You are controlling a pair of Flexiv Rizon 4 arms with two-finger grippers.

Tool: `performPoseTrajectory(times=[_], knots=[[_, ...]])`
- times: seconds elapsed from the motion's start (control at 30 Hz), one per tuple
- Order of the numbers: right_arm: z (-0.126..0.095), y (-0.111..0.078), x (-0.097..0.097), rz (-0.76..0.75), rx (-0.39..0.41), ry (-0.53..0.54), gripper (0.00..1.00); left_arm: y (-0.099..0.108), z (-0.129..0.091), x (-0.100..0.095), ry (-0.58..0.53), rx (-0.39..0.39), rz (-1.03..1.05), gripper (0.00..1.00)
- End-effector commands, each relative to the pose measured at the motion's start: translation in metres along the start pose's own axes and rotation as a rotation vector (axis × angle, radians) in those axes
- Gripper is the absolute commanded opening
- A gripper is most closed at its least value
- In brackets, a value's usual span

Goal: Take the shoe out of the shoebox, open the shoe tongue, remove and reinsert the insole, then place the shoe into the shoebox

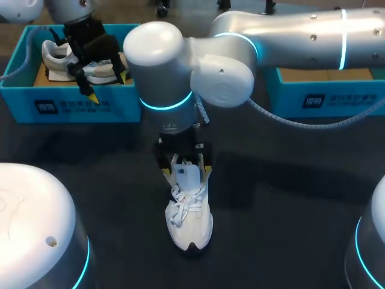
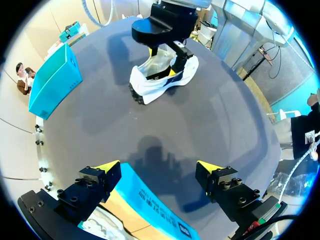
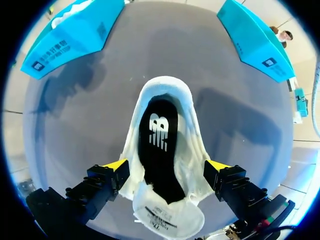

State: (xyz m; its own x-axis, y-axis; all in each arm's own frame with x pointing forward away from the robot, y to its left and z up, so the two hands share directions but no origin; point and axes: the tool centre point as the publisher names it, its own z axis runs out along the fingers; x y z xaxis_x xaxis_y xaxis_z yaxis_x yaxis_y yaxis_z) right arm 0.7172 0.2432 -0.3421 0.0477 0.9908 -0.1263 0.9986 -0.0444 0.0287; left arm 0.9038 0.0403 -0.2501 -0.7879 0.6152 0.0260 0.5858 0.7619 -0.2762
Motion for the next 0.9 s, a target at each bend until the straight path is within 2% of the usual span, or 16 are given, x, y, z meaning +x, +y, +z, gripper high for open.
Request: performPoseTrajectory(times=[0.03,0.07,0.43,0.63,0.9], knots=[[-0.002,-0.007,0.003,0.020,-0.006,-0.010,1.00,0.000,-0.001,0.000,0.001,-0.003,0.000,1.00],[-0.003,-0.013,0.003,0.029,-0.007,-0.010,1.00,0.000,-0.001,0.000,0.001,-0.003,0.000,1.00],[-0.007,-0.031,0.000,0.080,-0.009,-0.009,1.00,0.000,-0.001,0.000,0.001,-0.003,0.000,1.00],[-0.022,-0.050,0.003,0.114,-0.019,-0.032,1.00,0.000,-0.001,0.000,0.001,-0.003,0.000,1.00],[-0.033,-0.081,0.009,0.131,-0.022,0.007,1.00,0.000,-0.001,0.000,0.001,-0.003,0.000,1.00]])
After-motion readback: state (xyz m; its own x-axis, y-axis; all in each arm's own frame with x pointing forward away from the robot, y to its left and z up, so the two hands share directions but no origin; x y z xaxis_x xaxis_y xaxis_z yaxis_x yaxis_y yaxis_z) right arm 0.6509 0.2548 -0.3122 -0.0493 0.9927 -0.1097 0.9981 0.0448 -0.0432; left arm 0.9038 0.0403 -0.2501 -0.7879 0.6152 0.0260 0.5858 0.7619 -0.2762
